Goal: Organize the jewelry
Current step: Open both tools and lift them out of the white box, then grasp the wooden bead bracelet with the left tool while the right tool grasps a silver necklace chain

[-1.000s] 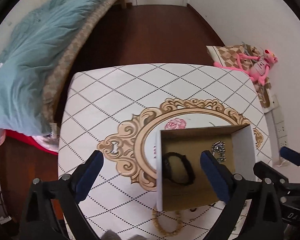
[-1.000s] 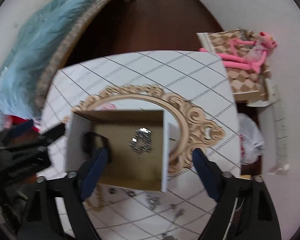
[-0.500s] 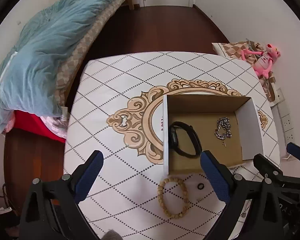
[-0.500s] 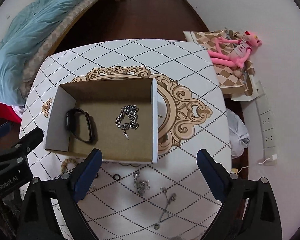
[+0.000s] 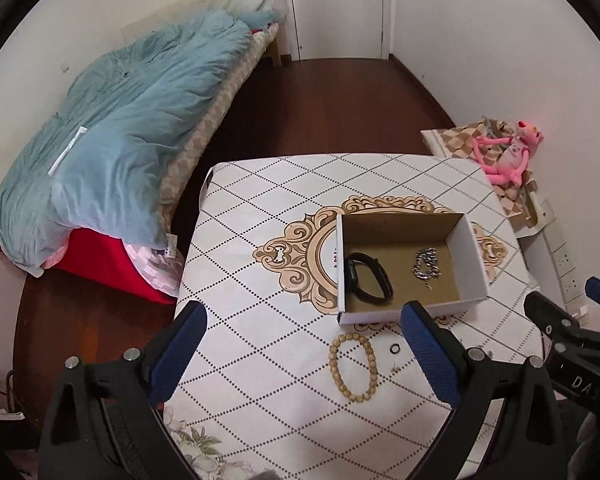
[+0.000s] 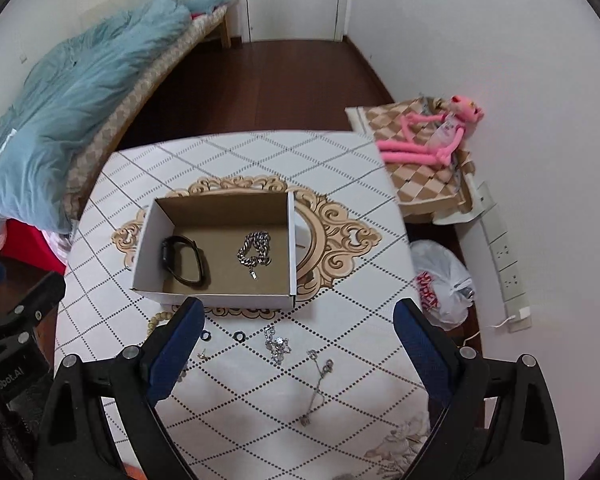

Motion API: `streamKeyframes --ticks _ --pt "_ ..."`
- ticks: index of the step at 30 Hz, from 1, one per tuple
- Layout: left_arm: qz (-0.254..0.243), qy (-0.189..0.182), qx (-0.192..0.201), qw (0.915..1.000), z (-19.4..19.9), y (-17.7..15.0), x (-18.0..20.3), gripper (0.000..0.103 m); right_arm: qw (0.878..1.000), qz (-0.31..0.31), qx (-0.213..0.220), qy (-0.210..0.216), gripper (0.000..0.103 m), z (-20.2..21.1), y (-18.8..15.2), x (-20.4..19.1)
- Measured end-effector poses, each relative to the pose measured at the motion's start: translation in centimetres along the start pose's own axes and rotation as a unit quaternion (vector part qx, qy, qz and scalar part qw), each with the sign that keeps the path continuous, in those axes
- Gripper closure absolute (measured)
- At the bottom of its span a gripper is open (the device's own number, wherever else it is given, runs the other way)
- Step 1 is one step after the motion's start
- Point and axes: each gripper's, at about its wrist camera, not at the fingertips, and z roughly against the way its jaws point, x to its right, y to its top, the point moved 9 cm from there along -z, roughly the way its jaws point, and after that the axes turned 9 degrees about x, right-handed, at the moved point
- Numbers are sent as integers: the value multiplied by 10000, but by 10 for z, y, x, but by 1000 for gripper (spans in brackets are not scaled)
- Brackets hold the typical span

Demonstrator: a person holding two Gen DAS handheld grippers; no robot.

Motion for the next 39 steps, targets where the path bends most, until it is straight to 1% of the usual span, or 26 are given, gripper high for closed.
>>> streamKeyframes --ticks 8,11,14,17,19,21,23,27,28,29,30,32,33,36,38,39 --pt "10 -125 190 9997 39 -5 0 4 9995 -25 305 50 6 47 -3 -3" --pt "70 -128 239 9996 46 -5 -4 4 9993 -95 331 147 6 57 -8 -5" --pt "178 -78 239 9995 46 -11 -9 4 9991 -193 305 210 6 58 -18 -5" --pt "191 -13 165 9997 36 -23 -12 4 9990 -358 171 211 6 48 -33 1" --pt "181 5 34 9998 26 -34 -12 4 9986 -484 54 194 6 39 -43 8" --pt "183 25 -62 9998 14 -45 -13 4 9978 -649 -46 85 6 26 -57 20" --pt "169 59 -238 9996 -1 -60 -12 4 9960 -854 -271 -19 6 8 -76 35" --pt "102 103 -581 9982 -31 -88 -9 4 9904 -1219 -656 27 7 -24 -113 51" --pt "70 136 -690 9975 -39 -97 -8 4 9890 -1284 -729 57 8 -32 -122 52" --pt "45 144 -763 9970 -45 -103 -8 4 9875 -1335 -833 41 14 -41 -135 53" --pt "10 172 -854 9962 -52 -112 -7 4 9871 -1333 -891 32 17 -46 -142 53" --pt "-18 182 -947 9953 -60 -122 -8 4 9866 -1315 -965 56 27 -58 -159 49" --pt "-48 193 -993 9949 -64 -128 -7 4 9868 -1297 -969 56 29 -64 -167 46" --pt "-87 193 -1153 9931 -72 -144 -7 4 9875 -1236 -974 44 41 -77 -181 36" --pt "-79 195 -1195 9926 -75 -149 -9 4 9888 -1164 -935 -16 52 -80 -188 31" --pt "-64 191 -1224 9923 -76 -152 -10 4 9906 -1095 -814 -117 57 -79 -188 30"
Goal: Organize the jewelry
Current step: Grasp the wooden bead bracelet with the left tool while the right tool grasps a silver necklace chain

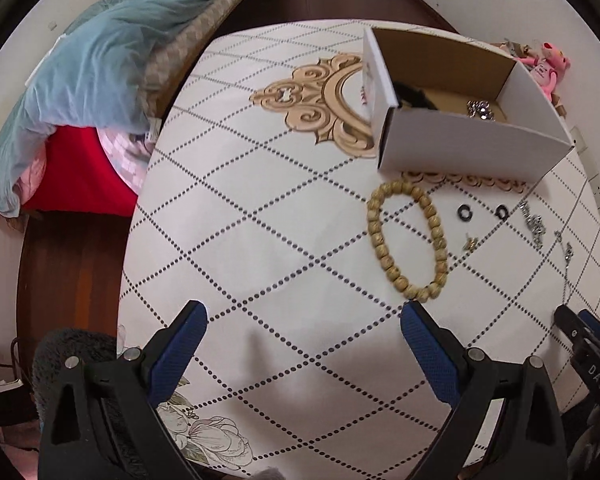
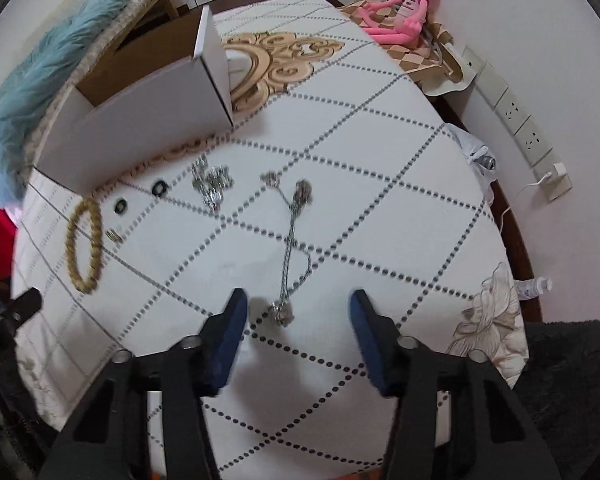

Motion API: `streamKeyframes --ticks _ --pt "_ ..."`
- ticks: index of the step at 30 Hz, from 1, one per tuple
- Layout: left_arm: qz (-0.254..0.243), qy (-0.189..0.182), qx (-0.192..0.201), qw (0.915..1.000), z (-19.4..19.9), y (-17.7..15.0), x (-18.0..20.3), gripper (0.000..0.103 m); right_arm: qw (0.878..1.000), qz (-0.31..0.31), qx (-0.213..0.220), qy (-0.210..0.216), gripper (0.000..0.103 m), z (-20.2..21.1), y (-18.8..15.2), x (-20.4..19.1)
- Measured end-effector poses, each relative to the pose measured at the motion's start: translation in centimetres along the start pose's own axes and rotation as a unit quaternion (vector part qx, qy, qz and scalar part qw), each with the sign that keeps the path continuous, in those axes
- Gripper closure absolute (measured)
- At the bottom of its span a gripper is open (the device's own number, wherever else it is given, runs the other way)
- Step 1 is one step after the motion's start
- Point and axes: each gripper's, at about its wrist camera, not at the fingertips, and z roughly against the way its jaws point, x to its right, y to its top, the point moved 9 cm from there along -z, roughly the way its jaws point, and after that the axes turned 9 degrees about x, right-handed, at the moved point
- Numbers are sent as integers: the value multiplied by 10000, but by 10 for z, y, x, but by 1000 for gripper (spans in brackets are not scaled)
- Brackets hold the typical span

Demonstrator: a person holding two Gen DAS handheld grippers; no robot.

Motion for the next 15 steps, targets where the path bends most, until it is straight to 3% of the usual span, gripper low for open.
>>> streamKeyframes --ticks 2,3,6,12,15 --pt "25 -5 -25 10000 -3 -2 -2 4 9997 86 152 -179 88 2 -4 -1" --pt "51 -23 -40 10000 -5 -2 -2 4 9996 86 183 -174 93 1 -4 -4" --pt "191 -220 -137 9995 -12 -1 1 5 9998 -102 195 28 93 5 -3 -7" --pt "871 -1023 -409 9901 -37 8 12 5 9987 -94 457 204 93 25 18 -17" --pt "612 -953 -384 9928 -47 14 23 20 9986 -175 476 182 93 25 25 -17"
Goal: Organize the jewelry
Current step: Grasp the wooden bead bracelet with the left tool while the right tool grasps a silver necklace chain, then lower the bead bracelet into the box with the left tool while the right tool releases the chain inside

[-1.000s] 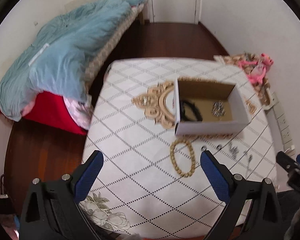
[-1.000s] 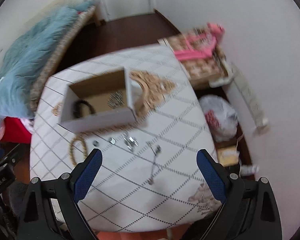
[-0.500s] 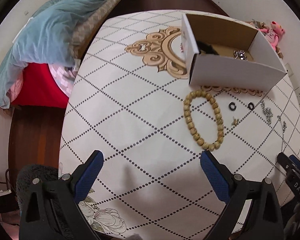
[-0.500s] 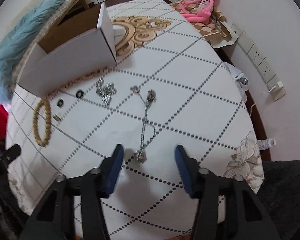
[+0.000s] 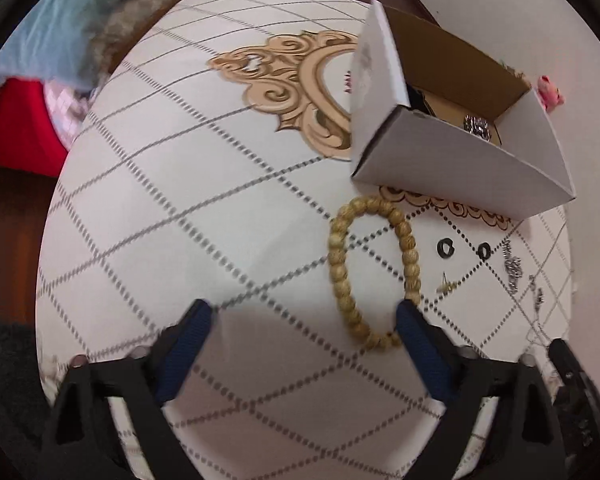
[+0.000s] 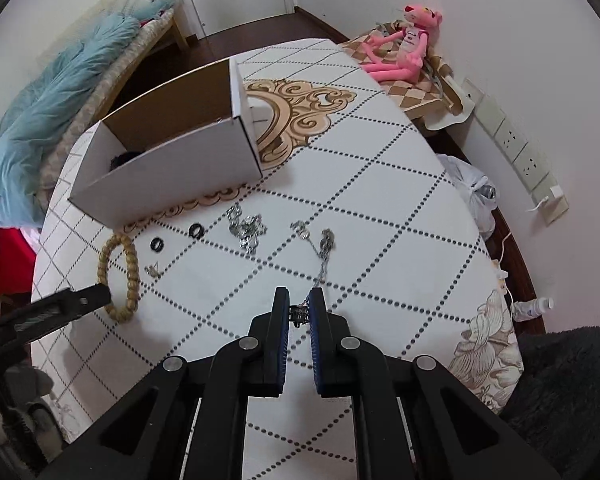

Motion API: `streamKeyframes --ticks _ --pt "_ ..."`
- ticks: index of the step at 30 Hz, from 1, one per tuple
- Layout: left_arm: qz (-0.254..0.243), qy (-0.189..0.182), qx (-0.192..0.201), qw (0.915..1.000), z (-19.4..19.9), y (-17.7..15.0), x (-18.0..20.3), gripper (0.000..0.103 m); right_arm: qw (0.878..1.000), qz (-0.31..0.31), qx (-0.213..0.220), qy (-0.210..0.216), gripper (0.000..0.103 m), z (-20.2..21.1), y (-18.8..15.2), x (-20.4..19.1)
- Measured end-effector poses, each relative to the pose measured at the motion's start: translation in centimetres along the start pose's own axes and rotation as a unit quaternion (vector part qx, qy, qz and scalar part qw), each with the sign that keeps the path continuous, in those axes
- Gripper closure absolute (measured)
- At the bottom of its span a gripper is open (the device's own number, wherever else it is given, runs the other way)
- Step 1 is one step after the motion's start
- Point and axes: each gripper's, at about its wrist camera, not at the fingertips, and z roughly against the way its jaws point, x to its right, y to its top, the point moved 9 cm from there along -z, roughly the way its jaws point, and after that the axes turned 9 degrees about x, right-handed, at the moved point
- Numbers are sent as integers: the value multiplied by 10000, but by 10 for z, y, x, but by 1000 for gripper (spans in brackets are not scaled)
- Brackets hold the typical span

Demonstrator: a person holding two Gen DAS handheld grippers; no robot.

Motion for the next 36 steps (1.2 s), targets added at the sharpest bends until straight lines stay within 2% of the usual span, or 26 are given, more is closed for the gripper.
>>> streamKeyframes --ticks 3,4,5,6,7,8,13,18,24,30,36 --pt "-531 226 154 9982 -3 5 11 31 9999 -132 -60 -41 93 -3 1 5" --pt "-712 263 238 9968 -3 6 15 41 9999 -141 -75 -51 93 -4 2 7" --pt "-798 198 322 9961 -2 7 19 57 9998 -139 -93 -67 93 -5 2 8" --pt "-894 154 394 9951 1 7 23 69 9998 -136 -108 -72 93 -6 1 8" --pt "-963 110 420 9944 2 7 26 93 9998 -136 -120 -71 93 -7 1 9" --pt "-947 31 381 9948 2 6 26 96 9998 -130 -129 -76 93 -7 0 9" --pt "-603 -390 406 9966 14 -1 19 96 9999 -143 -81 10 93 -2 2 6" --pt "-516 -634 571 9950 42 1 7 96 9997 -170 -13 175 93 9 8 1" --pt "-561 -945 823 9905 77 16 16 97 9983 -225 63 534 93 25 22 -14" --pt "-539 -1302 1046 9845 107 38 28 97 9945 -178 270 995 93 52 55 -36" --pt "-604 -1692 1453 9729 154 82 44 97 9865 -75 495 1556 93 83 106 -66"
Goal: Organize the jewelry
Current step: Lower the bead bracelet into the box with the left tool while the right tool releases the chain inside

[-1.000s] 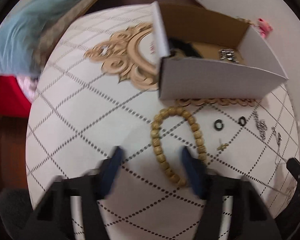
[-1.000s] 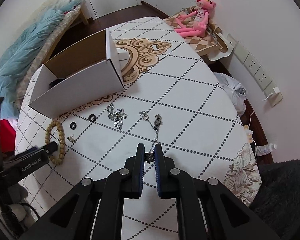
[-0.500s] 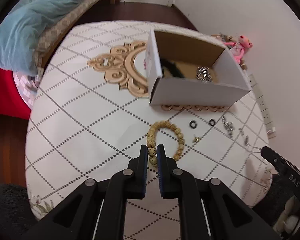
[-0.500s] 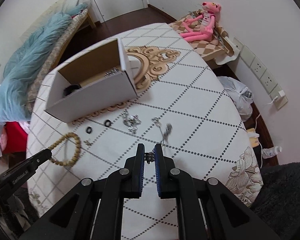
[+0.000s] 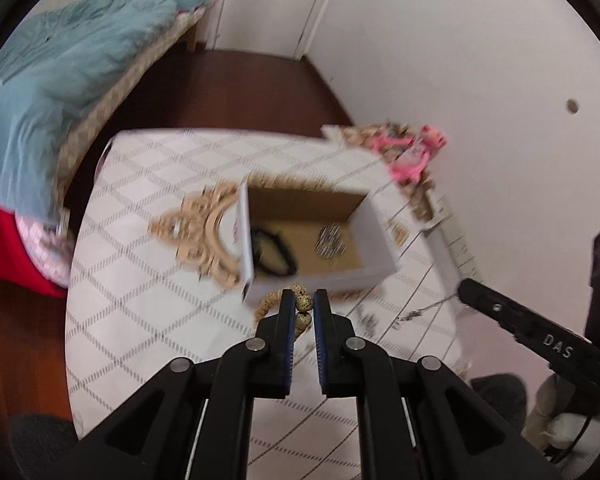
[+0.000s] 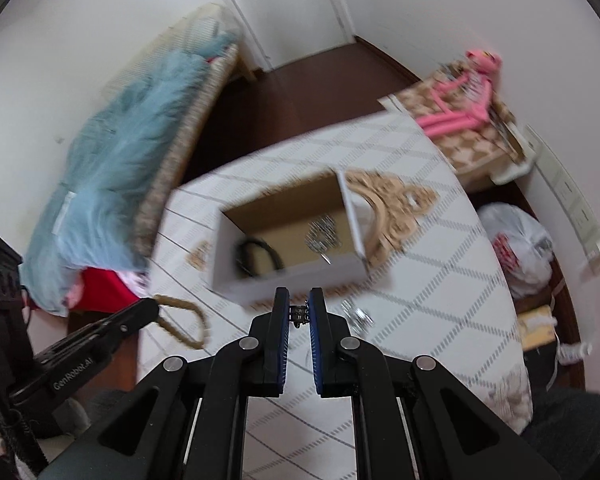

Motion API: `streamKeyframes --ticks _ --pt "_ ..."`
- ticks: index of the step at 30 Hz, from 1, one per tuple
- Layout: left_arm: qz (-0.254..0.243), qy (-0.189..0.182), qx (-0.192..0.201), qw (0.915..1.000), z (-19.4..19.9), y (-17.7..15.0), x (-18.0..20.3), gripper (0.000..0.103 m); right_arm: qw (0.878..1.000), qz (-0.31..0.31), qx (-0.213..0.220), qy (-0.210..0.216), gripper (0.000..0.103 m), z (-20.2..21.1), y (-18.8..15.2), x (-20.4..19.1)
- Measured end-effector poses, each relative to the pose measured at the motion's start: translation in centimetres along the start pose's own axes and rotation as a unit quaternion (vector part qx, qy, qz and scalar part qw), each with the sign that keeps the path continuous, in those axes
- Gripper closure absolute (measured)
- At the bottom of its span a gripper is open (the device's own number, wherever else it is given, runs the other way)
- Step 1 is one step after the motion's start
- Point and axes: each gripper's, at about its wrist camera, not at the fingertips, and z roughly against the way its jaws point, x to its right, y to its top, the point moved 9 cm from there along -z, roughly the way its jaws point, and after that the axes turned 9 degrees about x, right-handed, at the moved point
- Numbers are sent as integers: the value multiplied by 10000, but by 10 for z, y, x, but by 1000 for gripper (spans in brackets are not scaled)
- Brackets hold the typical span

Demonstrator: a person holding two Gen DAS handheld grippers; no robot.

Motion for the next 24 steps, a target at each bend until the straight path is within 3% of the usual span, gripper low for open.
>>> streamKeyframes --ticks 4,7,17,24 --pt "-168 -88 201 9996 -2 40 11 97 9995 197 142 193 93 -5 39 -18" --pt "-270 -138 83 9995 -23 59 14 97 9992 299 90 232 93 -23 60 -23" --pt "-245 -138 -669 9974 -116 71 5 97 9964 450 -704 -137 93 -120 79 0" --pt "-219 -98 -965 9950 -160 77 2 96 9937 651 -807 -430 93 -149 87 16"
